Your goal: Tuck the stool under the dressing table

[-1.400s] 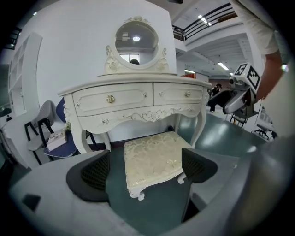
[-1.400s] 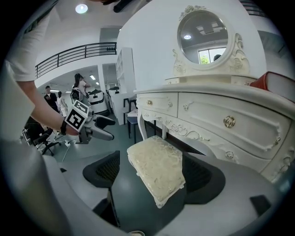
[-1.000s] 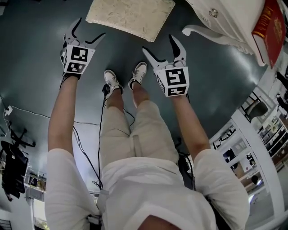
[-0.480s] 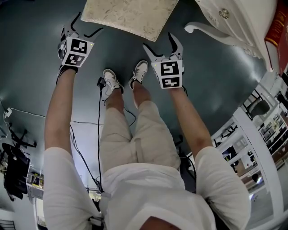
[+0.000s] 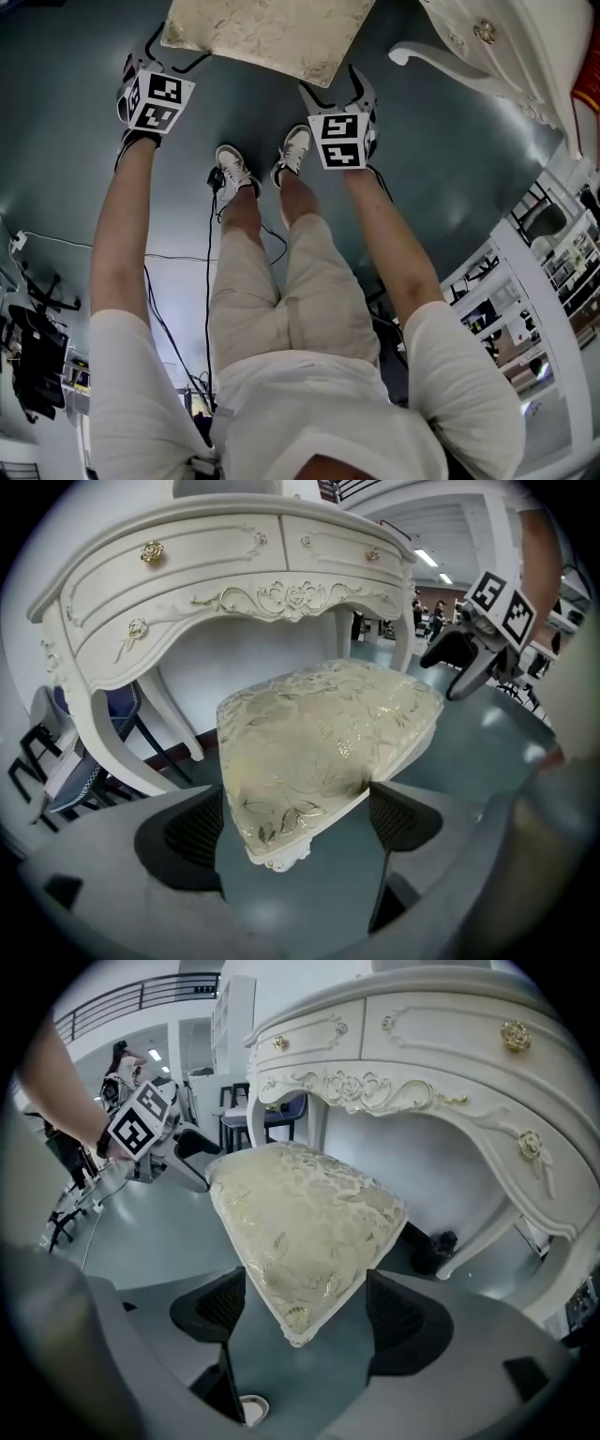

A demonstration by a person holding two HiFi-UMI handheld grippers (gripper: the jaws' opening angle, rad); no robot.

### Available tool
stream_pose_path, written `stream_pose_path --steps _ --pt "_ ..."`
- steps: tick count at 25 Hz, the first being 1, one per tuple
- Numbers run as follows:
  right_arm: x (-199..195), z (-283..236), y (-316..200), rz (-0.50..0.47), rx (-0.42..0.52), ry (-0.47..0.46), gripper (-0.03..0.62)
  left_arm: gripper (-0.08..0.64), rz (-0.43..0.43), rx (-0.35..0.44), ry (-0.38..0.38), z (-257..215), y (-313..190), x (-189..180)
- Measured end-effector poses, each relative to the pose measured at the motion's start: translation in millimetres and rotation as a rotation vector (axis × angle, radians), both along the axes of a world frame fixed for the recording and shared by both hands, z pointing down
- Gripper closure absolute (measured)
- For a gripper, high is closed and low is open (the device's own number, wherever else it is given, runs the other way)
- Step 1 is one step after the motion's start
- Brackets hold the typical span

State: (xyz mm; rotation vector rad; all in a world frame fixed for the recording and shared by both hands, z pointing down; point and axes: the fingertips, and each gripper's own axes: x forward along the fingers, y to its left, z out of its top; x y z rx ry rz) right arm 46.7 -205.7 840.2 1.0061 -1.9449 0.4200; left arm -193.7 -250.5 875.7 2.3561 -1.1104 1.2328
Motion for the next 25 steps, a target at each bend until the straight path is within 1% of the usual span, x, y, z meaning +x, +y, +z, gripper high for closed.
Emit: stream_pose_path --steps 3,7,12,16,20,25 --pt "4.4 12.6 0.0 0.016 -0.019 0.021 0.198 0.078 0.005 -0.011 0.005 8.1 1.8 5.2" --pt "6.8 28.0 3.2 0.015 -0.051 0.042 0.202 0.078 -0.024 -0.006 0.025 10.6 -0.7 7.1" --pt "3.5 44.2 5.6 0.030 -0.101 0.041 0.205 0.078 -0.025 -0.028 0.013 13.0 -1.7 8.6" --pt "3.6 47.2 1.4 0.065 -0.104 0.027 0.221 0.078 -0.030 -0.031 0.014 14.8 -2.3 9.2" --pt "5.9 49.9 0.0 0.074 -0.112 0.013 0.225 0.080 -0.039 -0.028 0.021 14.5 -4.4 11.2" --pt "11.6 49.0 -25.6 0.097 -0.112 0.012 0.229 0.081 -0.038 -0.035 0.021 11.9 -32.1 17.4"
